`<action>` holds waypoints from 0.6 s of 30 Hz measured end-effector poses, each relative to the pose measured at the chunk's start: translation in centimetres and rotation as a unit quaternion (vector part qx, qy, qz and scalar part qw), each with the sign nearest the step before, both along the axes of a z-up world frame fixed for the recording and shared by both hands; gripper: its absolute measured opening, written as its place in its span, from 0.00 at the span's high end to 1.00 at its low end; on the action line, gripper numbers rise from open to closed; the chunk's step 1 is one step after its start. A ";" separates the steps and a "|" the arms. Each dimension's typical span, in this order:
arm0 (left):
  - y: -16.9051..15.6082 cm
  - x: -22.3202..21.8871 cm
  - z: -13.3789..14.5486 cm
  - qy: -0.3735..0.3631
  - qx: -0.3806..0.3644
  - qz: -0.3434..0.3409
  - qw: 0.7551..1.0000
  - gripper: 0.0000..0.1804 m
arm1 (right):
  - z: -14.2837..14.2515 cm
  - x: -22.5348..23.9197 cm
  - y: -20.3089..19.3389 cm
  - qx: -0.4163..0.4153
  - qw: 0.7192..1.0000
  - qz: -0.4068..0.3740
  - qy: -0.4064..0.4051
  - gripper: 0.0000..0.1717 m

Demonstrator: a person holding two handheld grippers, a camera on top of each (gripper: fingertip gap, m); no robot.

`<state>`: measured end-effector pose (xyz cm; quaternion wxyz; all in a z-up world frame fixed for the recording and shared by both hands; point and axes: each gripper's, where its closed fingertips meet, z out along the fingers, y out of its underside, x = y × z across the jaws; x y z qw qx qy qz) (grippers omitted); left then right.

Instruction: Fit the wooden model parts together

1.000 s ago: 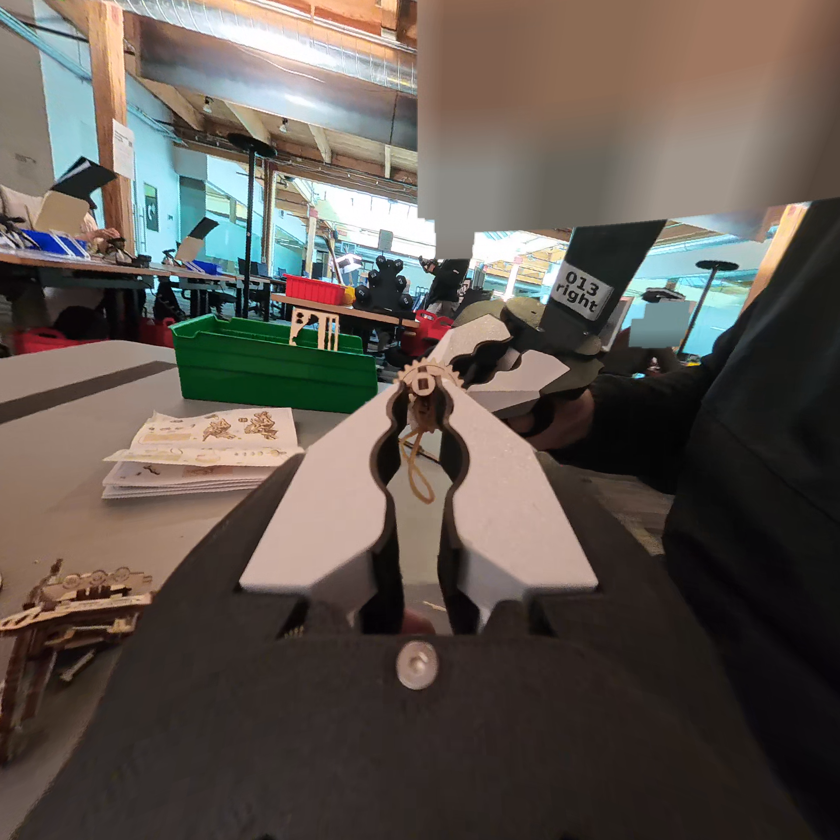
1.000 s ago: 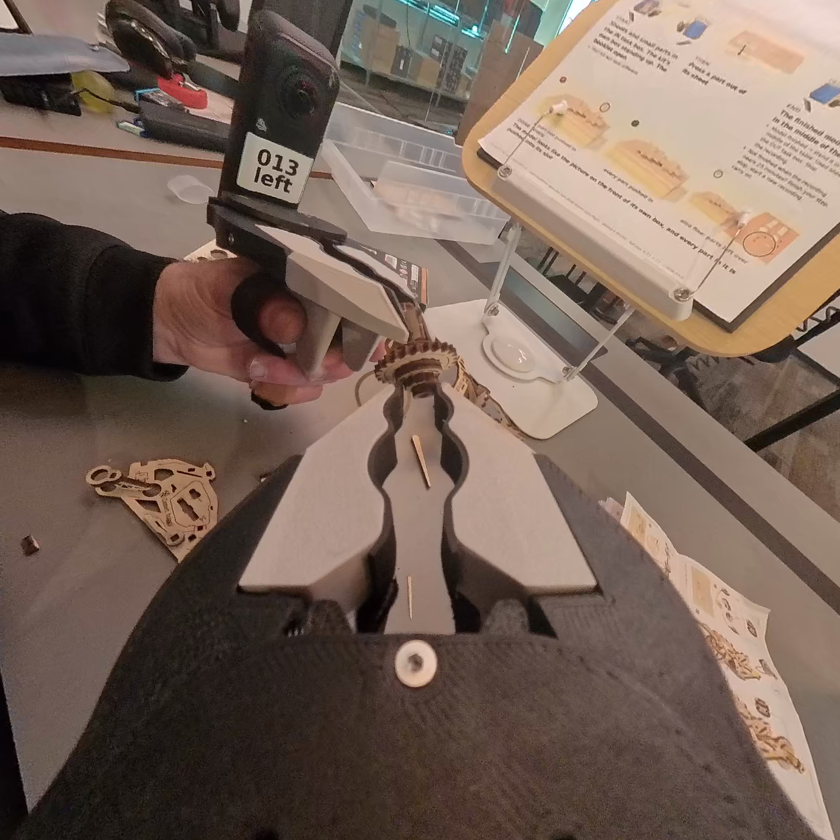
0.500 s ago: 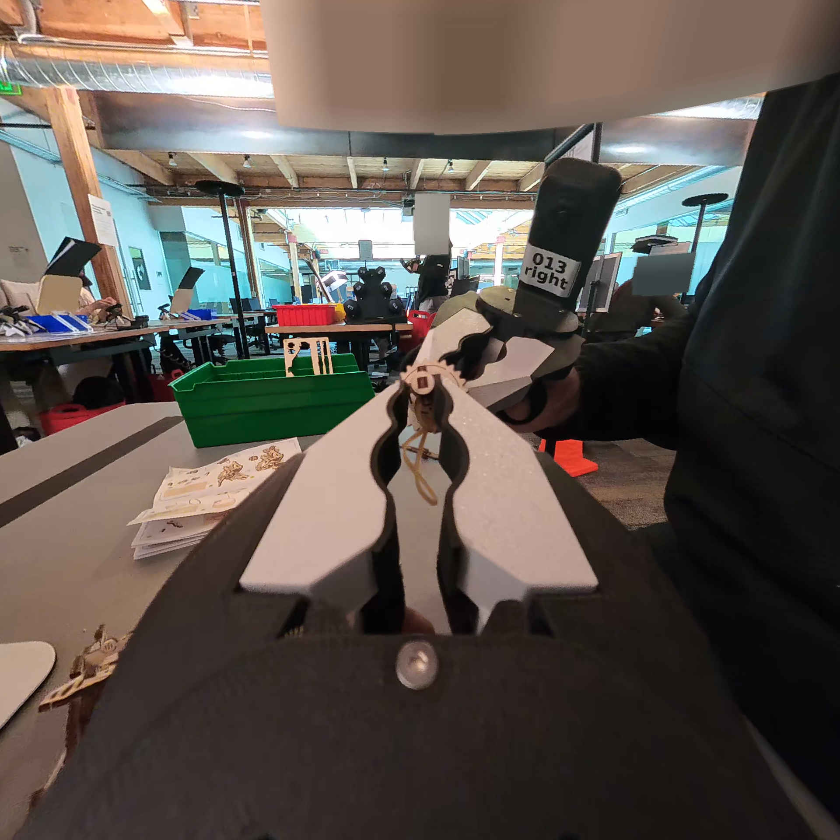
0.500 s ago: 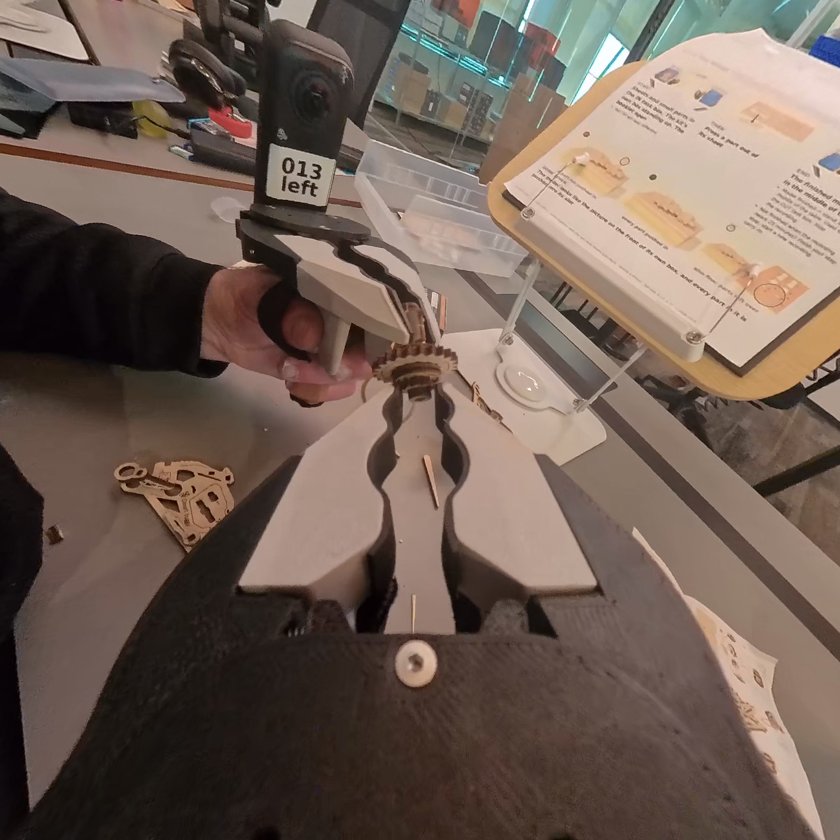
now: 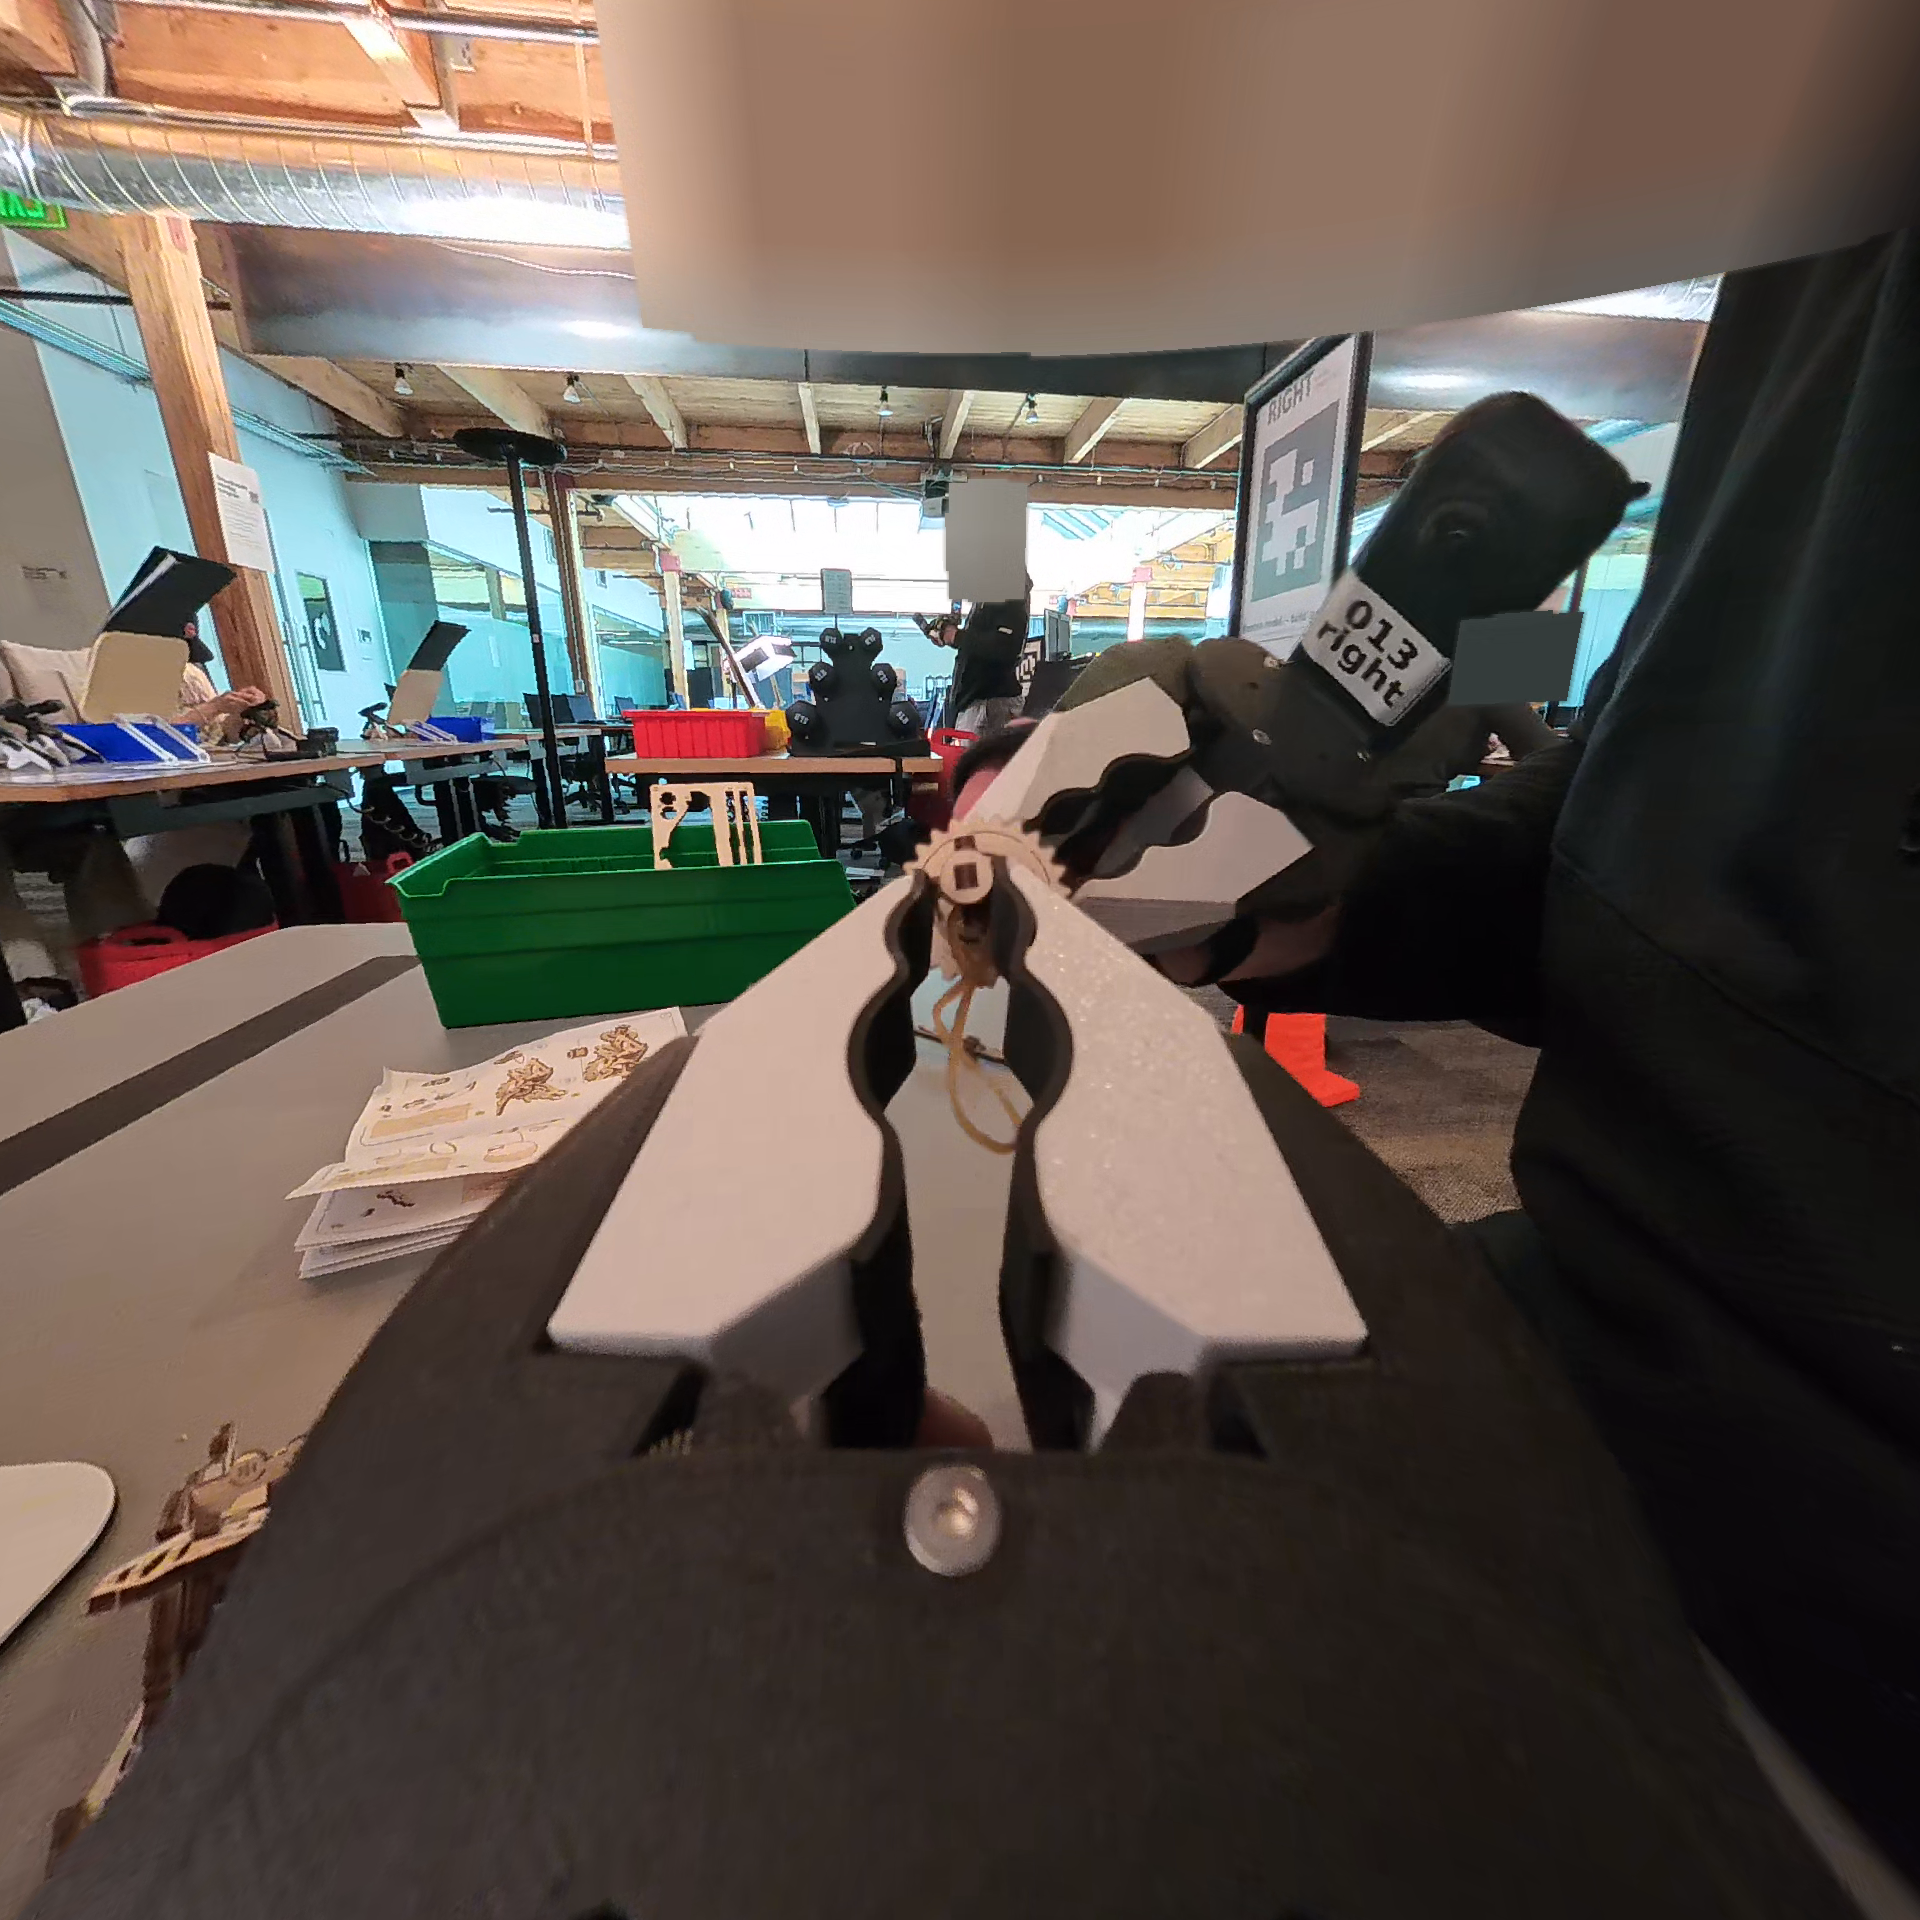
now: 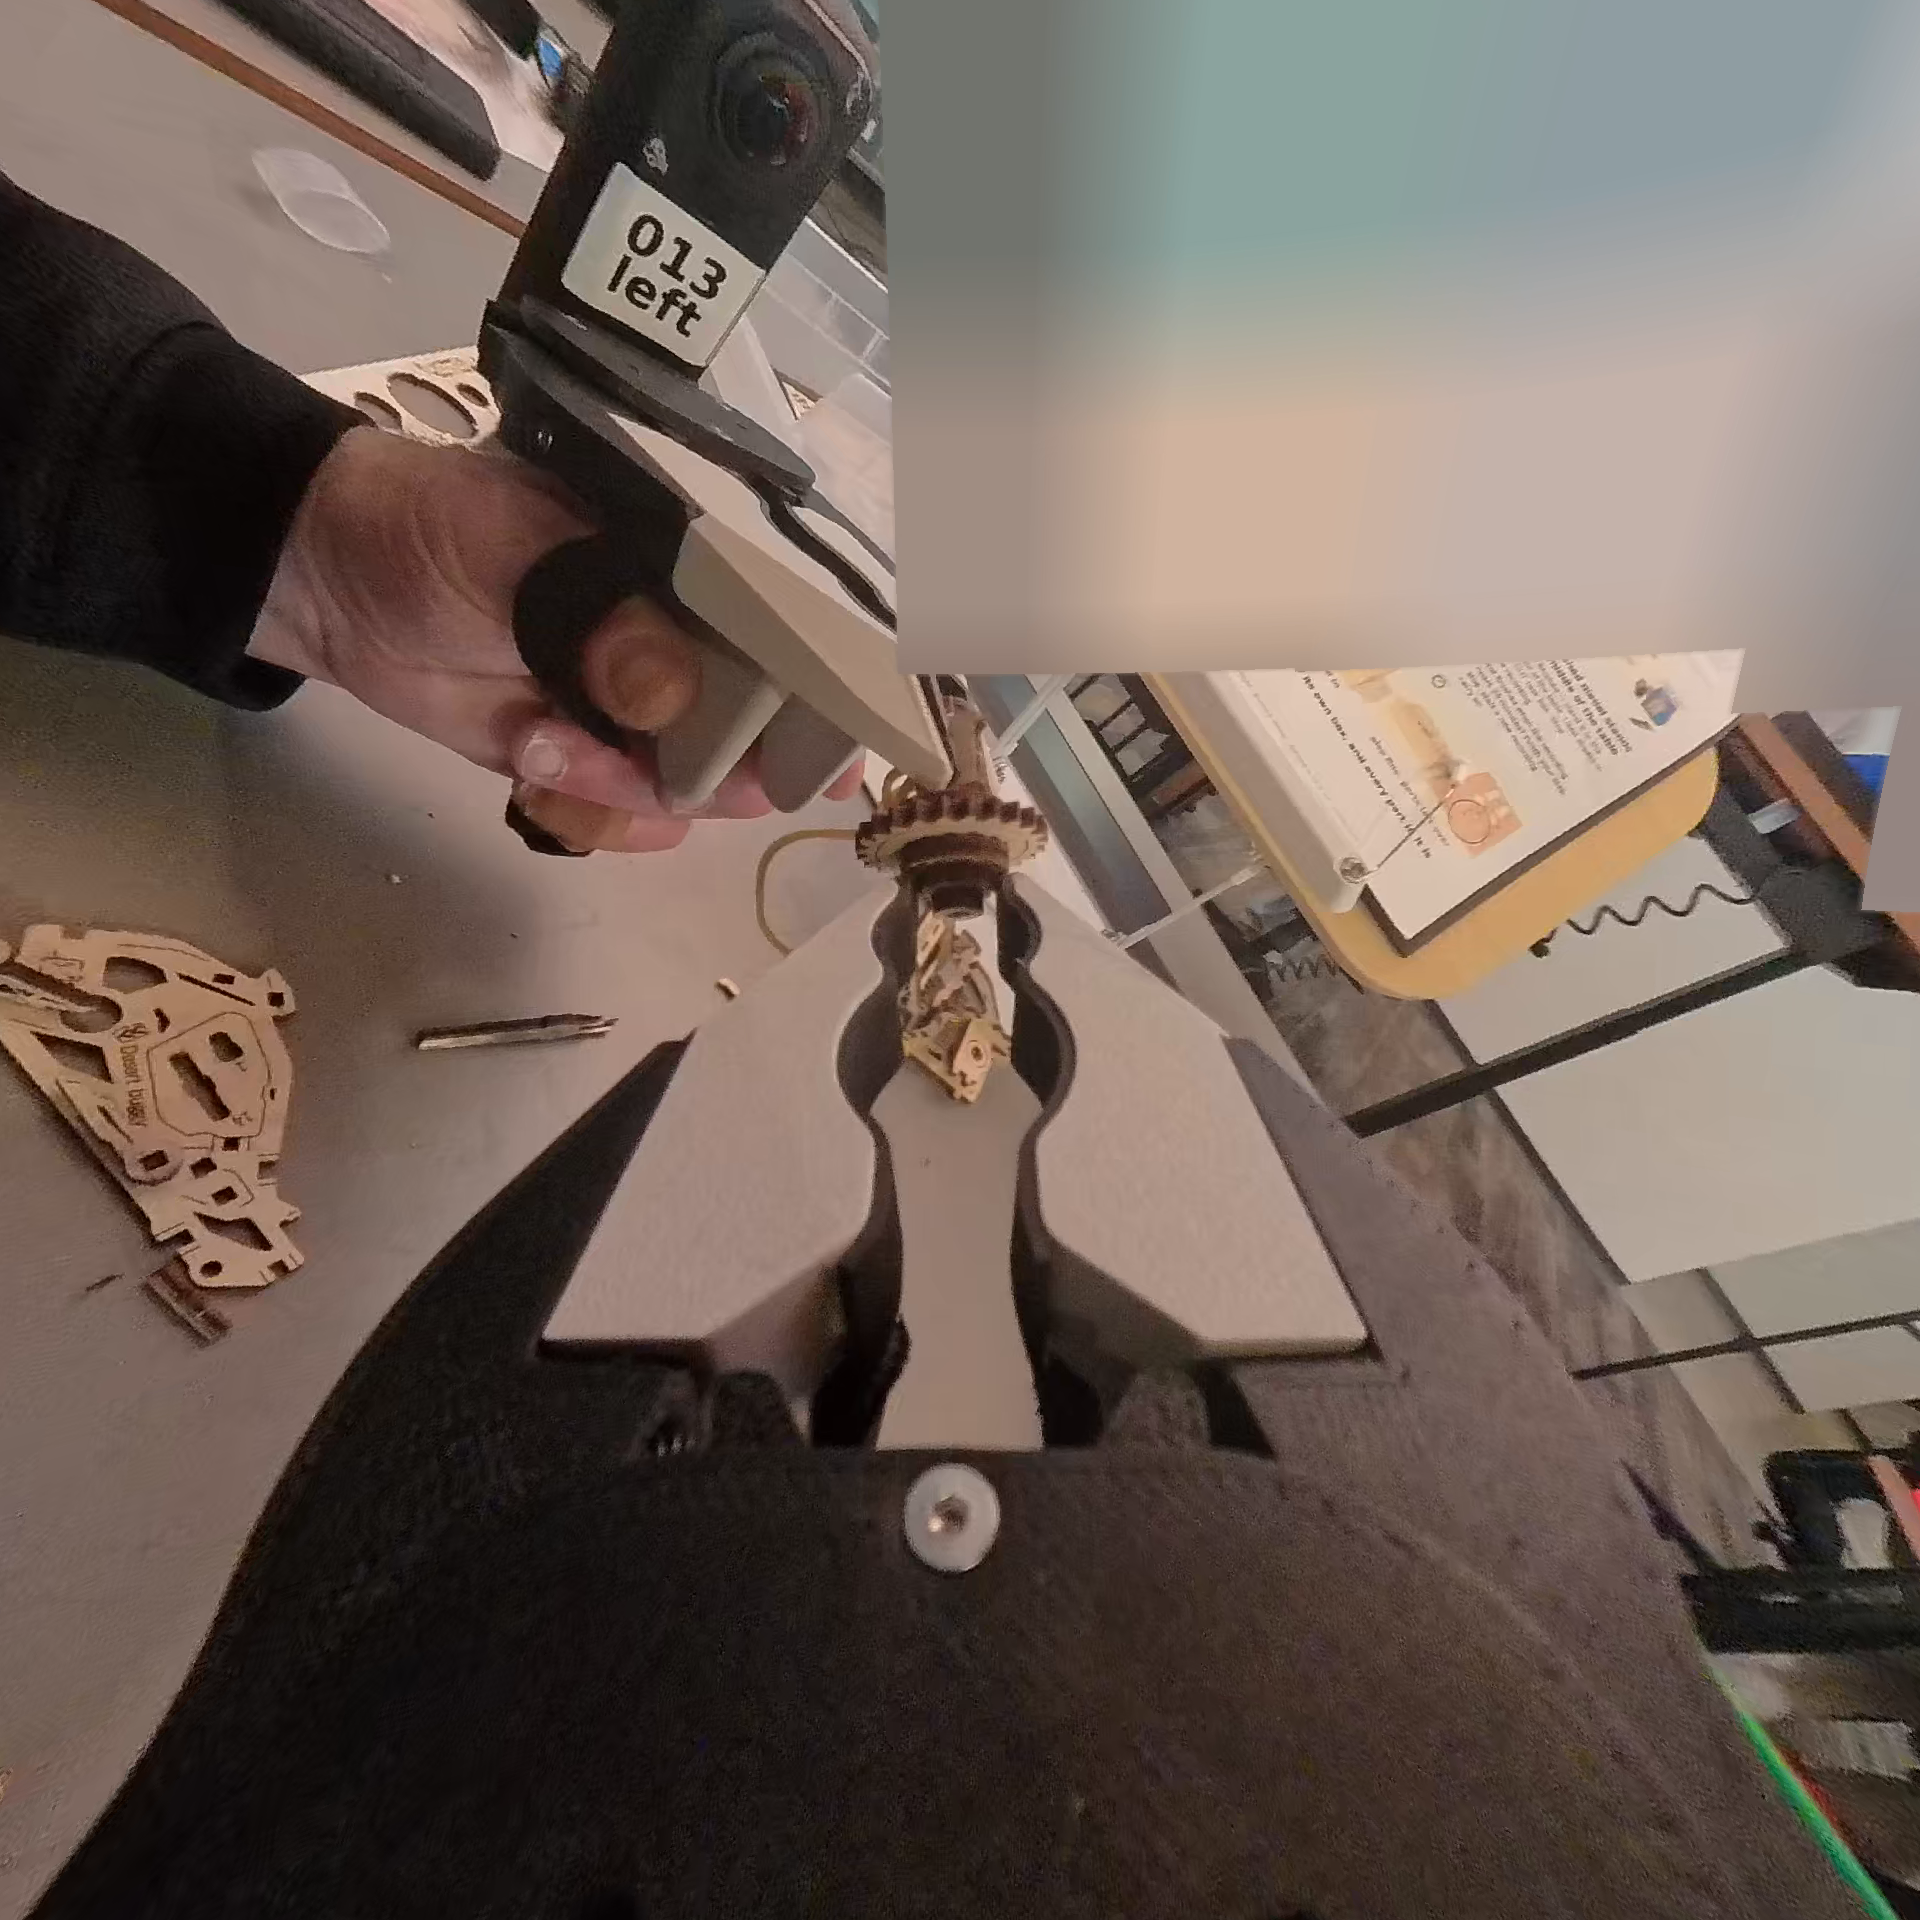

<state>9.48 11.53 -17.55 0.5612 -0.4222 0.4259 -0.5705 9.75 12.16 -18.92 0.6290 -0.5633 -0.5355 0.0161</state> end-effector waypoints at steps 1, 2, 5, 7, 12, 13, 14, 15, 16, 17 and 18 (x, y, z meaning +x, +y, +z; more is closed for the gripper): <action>0.1 0.0 0.0 -0.002 -0.005 -0.001 1.000 0.95 | 0.0 0.1 0.1 -0.015 1.000 0.002 0.012 0.92; 0.2 -0.1 0.0 -0.005 -0.011 -0.001 1.000 0.95 | -0.1 0.2 0.2 -0.034 0.999 0.002 0.026 0.88; 0.4 0.0 0.0 -0.005 -0.023 -0.002 1.000 0.96 | -0.3 0.5 0.4 -0.055 0.998 0.001 0.037 0.80; 0.4 0.2 -0.1 -0.005 -0.032 -0.002 0.999 0.96 | -0.4 0.0 0.0 -0.057 0.998 0.013 0.033 0.76; 0.0 1.0 -0.5 0.000 -0.040 -0.009 0.999 0.96 | -0.7 -0.2 0.4 -0.061 0.998 -0.004 0.029 0.80; 0.0 1.0 -0.5 -0.001 -0.042 -0.011 0.999 0.96 | -0.7 -0.2 0.4 -0.067 0.997 -0.004 0.033 0.80; 0.0 1.1 -0.5 -0.002 -0.042 -0.010 0.999 0.96 | -0.7 -0.1 0.4 -0.074 0.997 -0.003 0.037 0.80; 0.0 1.1 -0.5 -0.002 -0.042 -0.010 0.999 0.96 | -0.7 -0.1 0.3 -0.078 0.996 -0.003 0.038 0.80; 0.0 1.1 -0.5 -0.002 -0.040 -0.010 0.999 0.96 | -0.8 -0.1 0.3 -0.083 0.996 -0.002 0.038 0.80; 0.0 1.1 -0.5 -0.002 -0.038 -0.010 0.999 0.96 | -0.8 -0.2 0.2 -0.091 0.995 0.000 0.039 0.80; 0.0 1.1 -0.6 0.001 -0.035 -0.008 0.999 0.96 | -0.8 -0.2 0.2 -0.102 0.994 0.002 0.044 0.80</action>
